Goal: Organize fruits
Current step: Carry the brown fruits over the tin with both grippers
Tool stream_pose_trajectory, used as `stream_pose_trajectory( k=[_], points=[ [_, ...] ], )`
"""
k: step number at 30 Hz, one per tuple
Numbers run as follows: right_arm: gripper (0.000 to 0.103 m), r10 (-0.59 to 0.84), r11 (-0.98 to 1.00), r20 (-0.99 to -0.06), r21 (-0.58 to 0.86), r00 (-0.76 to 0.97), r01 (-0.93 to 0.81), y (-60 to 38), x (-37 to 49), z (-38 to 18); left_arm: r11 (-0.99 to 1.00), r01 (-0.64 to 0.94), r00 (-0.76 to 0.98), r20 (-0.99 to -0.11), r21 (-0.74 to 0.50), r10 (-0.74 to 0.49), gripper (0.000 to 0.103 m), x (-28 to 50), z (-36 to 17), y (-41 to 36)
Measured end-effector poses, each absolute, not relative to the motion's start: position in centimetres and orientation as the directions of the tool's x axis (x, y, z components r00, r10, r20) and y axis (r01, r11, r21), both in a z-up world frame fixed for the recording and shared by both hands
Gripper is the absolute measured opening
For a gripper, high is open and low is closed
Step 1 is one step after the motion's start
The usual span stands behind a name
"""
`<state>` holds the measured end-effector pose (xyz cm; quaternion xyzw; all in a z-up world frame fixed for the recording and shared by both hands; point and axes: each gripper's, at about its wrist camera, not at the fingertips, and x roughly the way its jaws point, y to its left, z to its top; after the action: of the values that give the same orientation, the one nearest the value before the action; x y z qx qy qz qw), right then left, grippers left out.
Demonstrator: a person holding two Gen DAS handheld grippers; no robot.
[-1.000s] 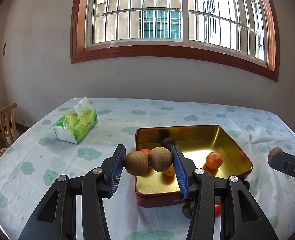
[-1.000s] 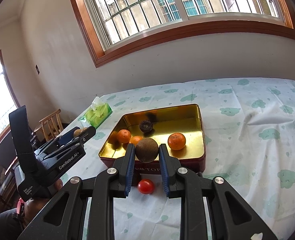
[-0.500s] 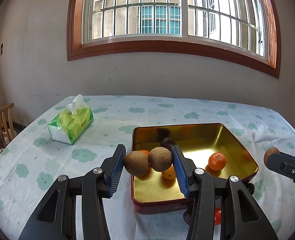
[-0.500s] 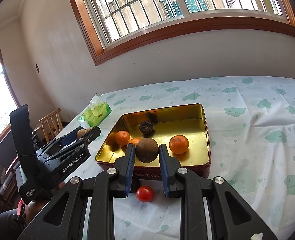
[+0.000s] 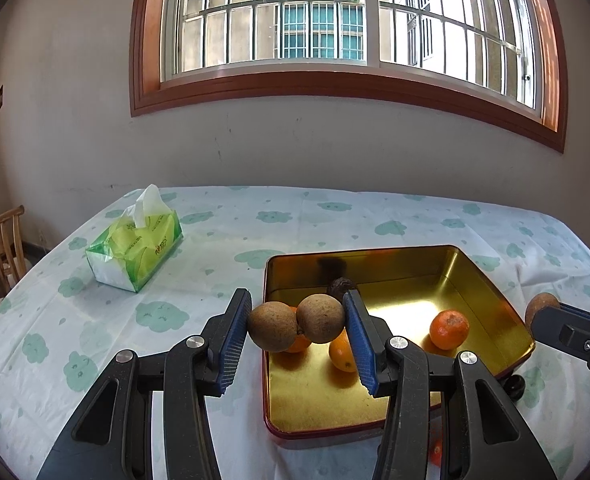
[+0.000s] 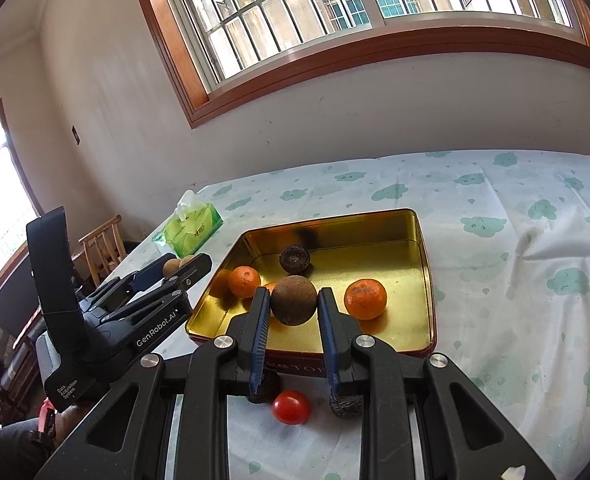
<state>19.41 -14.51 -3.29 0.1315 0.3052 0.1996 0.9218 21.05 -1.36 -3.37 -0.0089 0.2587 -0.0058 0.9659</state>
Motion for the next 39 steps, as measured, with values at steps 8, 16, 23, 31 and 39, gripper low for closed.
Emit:
stream_pose_trajectory(
  k=[8, 16, 23, 31, 39],
  points=[
    [0.022, 0.455, 0.883, -0.522, 0.367, 0.721, -0.292, -14.1, 20.8, -4.1, 1.0, 0.009, 0.861, -0.508, -0.017, -0.016, 0.048, 22.1, -4.0, -1.3],
    [0.022, 0.456, 0.883, -0.527, 0.369, 0.718, -0.29, -14.1, 21.5, -4.6, 1.0, 0.013, 0.859, -0.512, -0.015, -0.019, 0.048, 22.9, -4.4, -1.4],
    [0.022, 0.458, 0.882, -0.53, 0.368, 0.714, -0.293, -13.8, 22.1, -4.9, 1.0, 0.012, 0.858, -0.513, -0.015, -0.018, 0.048, 23.4, -4.5, -1.3],
    [0.022, 0.462, 0.881, -0.534, 0.372, 0.708, -0.294, -13.7, 22.9, -5.3, 1.0, 0.012, 0.856, -0.516, -0.015, -0.018, 0.048, 23.8, -4.7, -1.2],
    [0.022, 0.463, 0.88, -0.537, 0.375, 0.705, -0.292, -13.6, 23.3, -5.6, 1.0, 0.01, 0.854, -0.52, -0.023, -0.021, 0.048, 24.3, -5.1, -0.9]
  ],
)
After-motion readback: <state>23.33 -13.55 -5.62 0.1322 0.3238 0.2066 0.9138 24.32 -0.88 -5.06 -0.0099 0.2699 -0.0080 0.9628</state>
